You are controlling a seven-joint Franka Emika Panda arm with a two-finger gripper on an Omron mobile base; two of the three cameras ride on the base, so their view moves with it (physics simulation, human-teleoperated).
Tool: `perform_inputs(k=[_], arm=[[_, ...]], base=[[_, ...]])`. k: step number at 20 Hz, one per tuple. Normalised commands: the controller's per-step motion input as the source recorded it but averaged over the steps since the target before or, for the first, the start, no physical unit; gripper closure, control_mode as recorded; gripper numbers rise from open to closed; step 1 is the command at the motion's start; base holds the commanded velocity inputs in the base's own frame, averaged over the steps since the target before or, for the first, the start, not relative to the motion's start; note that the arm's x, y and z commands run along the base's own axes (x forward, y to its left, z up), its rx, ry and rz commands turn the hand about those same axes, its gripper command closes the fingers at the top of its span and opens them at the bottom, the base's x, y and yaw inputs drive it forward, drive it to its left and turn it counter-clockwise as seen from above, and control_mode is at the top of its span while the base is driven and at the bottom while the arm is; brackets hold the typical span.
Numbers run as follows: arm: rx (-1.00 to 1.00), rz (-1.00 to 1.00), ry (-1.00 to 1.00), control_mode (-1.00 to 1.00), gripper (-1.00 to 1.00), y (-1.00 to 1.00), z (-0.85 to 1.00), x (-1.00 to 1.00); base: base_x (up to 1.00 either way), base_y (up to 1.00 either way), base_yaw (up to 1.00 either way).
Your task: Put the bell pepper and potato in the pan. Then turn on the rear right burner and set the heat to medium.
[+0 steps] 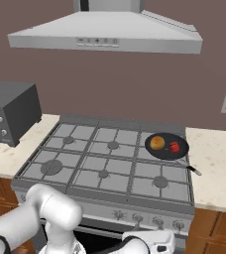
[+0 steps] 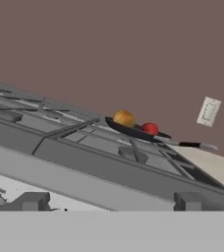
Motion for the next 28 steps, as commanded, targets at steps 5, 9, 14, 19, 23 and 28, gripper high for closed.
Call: perform_inputs(k=[5,9,14,19,23,28], arm=[[-0.01,0.00,0.11,-1.00,-1.00,0.00,-0.22,0.15],[0.00,0.00,0.07,-1.00,-1.00,0.00,-0.10,0.07],[0.00,0.00,0.04,-1.00,-1.00,-0.01,-0.09,0.01],[0.02,0.00,0.05,-1.00,-1.00,-0.15,-0.06,0.00],[0.04,0.00,0.01,-1.00,-1.00,-0.07,-0.02,0.00],[0.12,0.06,0.04,-1.00,-1.00,0.00,0.00,0.00]], base=[[0.00,0.00,0.00],[0.00,0.00,0.00],[0.00,0.00,0.00],[0.00,0.00,0.00],[0.00,0.00,0.00],[0.00,0.00,0.00]])
